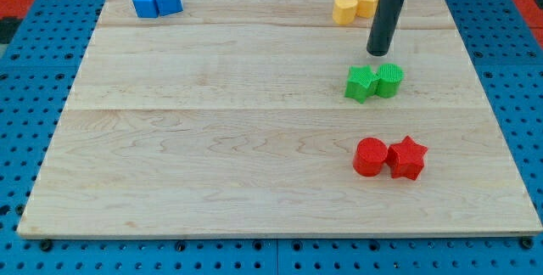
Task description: Separate the red blocks
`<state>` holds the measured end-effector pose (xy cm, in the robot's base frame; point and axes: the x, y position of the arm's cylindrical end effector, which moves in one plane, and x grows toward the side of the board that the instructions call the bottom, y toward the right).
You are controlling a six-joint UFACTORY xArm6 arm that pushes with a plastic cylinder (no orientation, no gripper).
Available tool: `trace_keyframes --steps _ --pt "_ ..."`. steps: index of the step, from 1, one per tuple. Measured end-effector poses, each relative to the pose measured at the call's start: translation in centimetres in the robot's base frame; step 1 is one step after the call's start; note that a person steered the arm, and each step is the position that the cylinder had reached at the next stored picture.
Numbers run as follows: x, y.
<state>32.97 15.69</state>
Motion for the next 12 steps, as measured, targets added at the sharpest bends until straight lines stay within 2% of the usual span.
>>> trace_keyframes --steps 1,4,5,7,8,9,11,12 --pt "-0.3 7.8" --pt "-4.9 13.3" --pt "-2.0 13.3" --pt "8.9 12.6" --pt "20.0 11.3" --pt "21.3 1.3" --pt "16.6 -19.7" --pt "21.4 -15.3"
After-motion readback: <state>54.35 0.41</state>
